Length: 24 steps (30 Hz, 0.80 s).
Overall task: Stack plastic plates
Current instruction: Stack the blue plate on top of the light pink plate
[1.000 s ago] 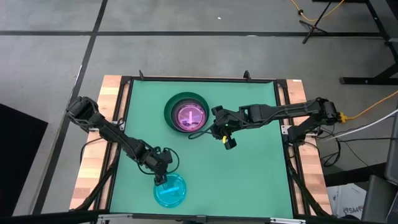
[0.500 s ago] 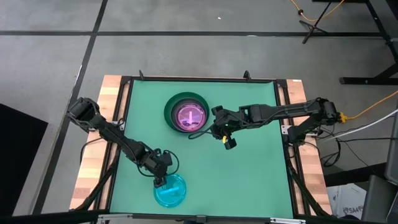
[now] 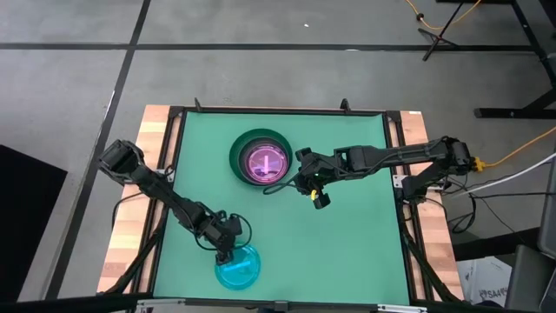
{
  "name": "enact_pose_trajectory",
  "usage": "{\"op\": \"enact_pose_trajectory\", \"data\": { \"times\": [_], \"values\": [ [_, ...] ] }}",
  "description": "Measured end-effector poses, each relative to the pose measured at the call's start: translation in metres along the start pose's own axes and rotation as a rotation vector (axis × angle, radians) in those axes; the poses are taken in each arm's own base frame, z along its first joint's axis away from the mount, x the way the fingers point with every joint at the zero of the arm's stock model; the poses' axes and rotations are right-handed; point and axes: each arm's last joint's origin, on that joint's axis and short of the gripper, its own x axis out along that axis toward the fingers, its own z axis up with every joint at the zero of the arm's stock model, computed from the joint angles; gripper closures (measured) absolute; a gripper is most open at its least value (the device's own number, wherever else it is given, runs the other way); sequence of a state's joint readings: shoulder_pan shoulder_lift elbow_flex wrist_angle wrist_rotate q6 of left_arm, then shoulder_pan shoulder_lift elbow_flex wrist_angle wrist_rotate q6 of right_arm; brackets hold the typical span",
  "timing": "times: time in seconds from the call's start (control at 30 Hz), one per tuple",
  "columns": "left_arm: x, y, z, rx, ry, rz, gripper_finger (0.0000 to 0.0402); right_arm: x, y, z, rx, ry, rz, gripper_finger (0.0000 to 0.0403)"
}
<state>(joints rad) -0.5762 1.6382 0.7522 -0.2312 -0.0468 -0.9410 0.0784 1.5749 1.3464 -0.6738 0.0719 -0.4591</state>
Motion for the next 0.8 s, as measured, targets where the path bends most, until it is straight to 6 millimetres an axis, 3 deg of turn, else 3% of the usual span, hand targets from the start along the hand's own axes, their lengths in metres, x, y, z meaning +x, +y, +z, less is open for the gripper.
{"op": "enact_pose_trajectory", "data": {
  "times": [0.2, 0.57, 0.8],
  "values": [
    [0.0003, -0.0003, 0.0001, 0.000, -0.002, -0.004, 0.0316, 0.0000, 0.0000, 0.0000, 0.000, 0.000, 0.000, 0.0315],
    [0.0013, -0.0007, 0.0000, 0.000, 0.004, -0.015, 0.0395, 0.0000, 0.0000, 0.0000, 0.000, 0.000, 0.000, 0.0315],
    [0.0014, -0.0020, 0.0004, 0.000, 0.003, -0.031, 0.0400, 0.0000, 0.0000, 0.0000, 0.000, 0.000, 0.000, 0.0315]
  ]
}}
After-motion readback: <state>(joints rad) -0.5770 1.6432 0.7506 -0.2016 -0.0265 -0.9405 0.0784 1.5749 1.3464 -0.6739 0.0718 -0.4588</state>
